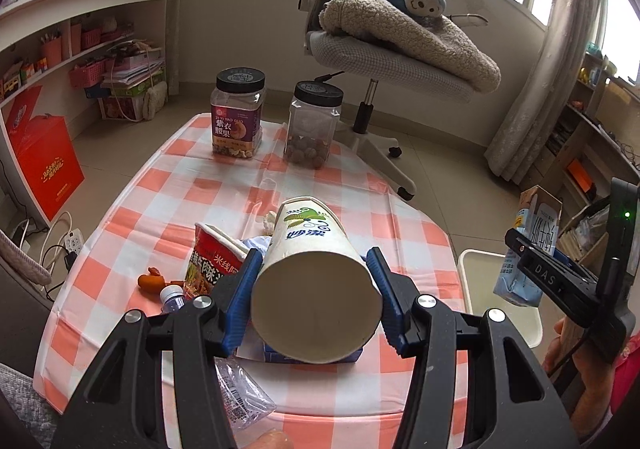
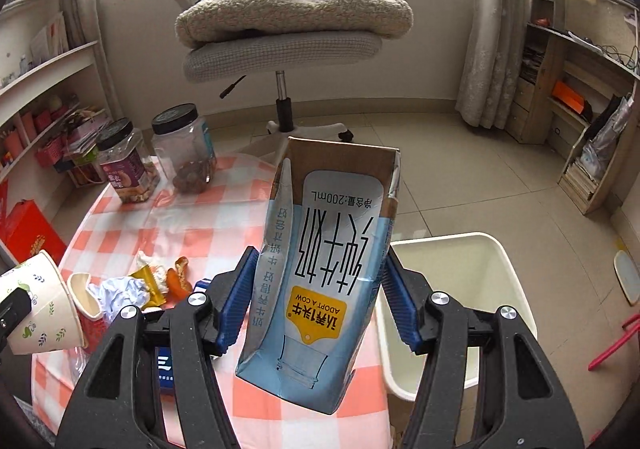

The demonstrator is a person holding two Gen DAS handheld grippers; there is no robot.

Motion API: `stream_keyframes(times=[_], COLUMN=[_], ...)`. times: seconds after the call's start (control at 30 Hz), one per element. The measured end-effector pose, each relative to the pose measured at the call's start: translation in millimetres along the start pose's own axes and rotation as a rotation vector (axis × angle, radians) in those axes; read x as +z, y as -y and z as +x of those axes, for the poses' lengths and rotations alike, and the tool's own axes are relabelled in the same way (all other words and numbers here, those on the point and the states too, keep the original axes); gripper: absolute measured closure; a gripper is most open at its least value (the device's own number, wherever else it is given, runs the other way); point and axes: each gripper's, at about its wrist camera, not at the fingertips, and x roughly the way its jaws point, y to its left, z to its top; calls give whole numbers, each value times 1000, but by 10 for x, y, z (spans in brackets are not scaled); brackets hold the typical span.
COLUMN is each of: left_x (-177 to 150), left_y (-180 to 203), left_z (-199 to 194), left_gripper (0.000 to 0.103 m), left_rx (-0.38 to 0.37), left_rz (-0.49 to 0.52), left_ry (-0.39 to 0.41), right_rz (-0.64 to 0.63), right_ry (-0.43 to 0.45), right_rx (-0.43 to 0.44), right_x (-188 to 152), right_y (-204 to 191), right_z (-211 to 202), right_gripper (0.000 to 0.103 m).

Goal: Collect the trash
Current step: 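Drop the blue milk carton into the wastebasket with the right gripper while the left holds the cup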

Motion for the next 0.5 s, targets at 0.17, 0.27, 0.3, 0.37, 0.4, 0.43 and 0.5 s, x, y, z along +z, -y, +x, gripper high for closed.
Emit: stream_keyframes(times=[0.17, 0.27, 0.3, 0.37, 0.4, 0.43, 0.5], left_x=[-44, -80, -95, -122, -136, -148, -167], left_y=[227, 386, 443, 581, 661, 748, 938], left_z=[112, 193, 220, 271, 293, 313, 351], left_gripper=[50, 50, 50, 50, 50, 50, 50], left_rx=[-36, -69, -83, -115, -131, -145, -174], left_rz=[15, 24, 28, 39, 48, 58, 78], left_ry=[-24, -48, -58, -74, -80, -85, -96], right_rz=[75, 100, 107, 116, 132, 145, 164], right_ry=[-42, -69, -77, -91, -82, -72, -53], right_rx=[-83, -116, -131, -162, -184, -202, -227], right_x=[6, 6, 14, 9, 11, 18, 25], right_y=[461, 672, 731, 869, 941, 1014, 1154], right_z=[127, 170, 185, 175, 154, 128, 58], right_gripper=[45, 43, 43, 27, 23, 18, 15])
